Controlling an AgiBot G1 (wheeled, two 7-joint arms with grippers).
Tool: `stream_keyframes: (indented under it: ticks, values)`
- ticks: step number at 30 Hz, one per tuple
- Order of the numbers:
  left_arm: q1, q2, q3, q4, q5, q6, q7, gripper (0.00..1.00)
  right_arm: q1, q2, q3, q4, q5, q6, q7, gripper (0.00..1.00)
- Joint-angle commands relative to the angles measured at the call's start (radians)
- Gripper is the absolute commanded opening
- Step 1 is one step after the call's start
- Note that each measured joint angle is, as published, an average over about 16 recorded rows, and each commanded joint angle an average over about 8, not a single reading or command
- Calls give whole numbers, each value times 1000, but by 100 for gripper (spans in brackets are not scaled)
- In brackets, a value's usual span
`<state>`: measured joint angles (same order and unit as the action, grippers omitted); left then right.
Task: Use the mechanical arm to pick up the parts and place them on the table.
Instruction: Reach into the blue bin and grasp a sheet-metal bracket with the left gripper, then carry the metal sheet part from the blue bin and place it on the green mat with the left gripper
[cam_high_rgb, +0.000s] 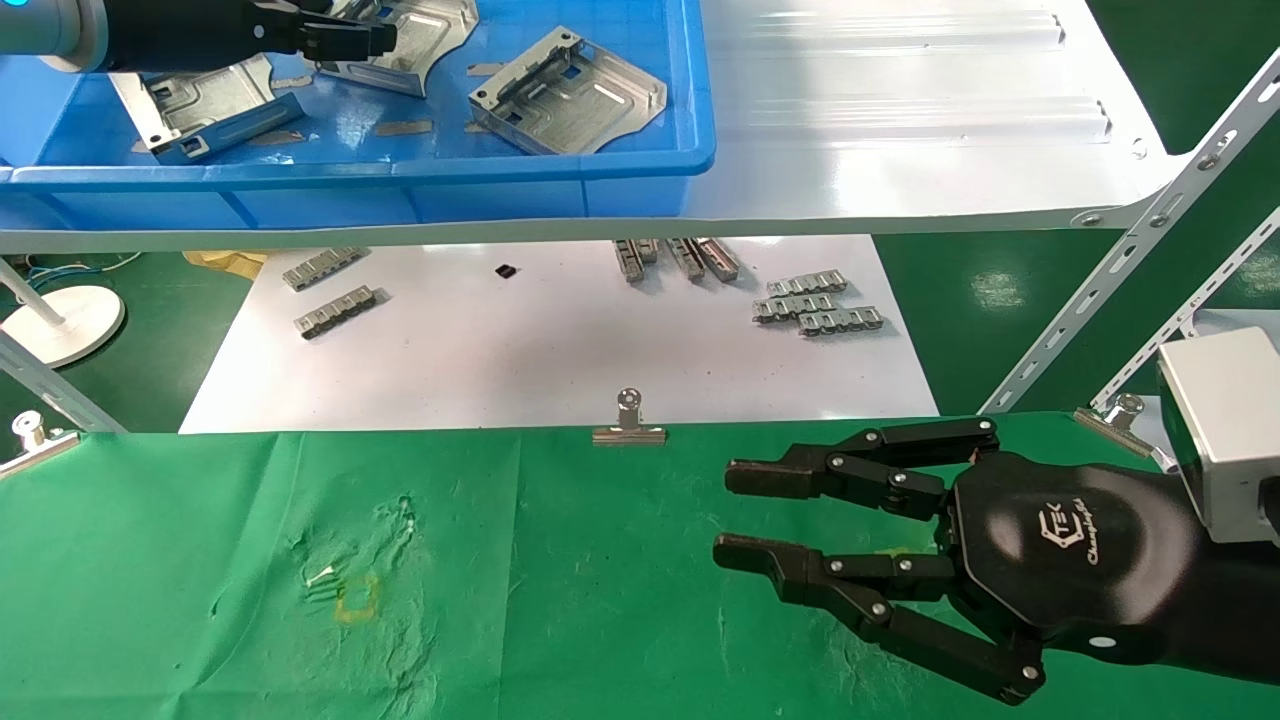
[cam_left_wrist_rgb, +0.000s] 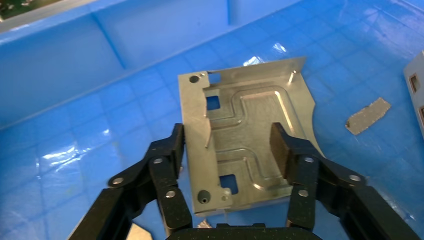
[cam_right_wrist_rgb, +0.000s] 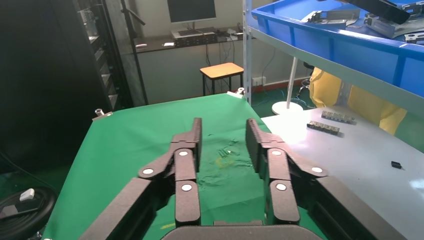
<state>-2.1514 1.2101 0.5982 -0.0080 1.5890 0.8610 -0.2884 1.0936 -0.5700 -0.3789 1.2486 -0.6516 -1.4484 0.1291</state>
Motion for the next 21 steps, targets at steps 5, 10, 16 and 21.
stream_keyframes:
  ticks: [5,10,16,21]
  values:
    - [5,-1,-4,1,-6,-14,5,0,0,0,0,0,0,0,0,100]
    - [5,1,-6,2,-9,-28,6,0,0,0,0,0,0,0,0,100]
    - [6,-4,-17,-5,-24,-28,17,0,0,0,0,0,0,0,0,100]
    - [9,-35,-48,-40,-70,30,67,0,0,0,0,0,0,0,0,100]
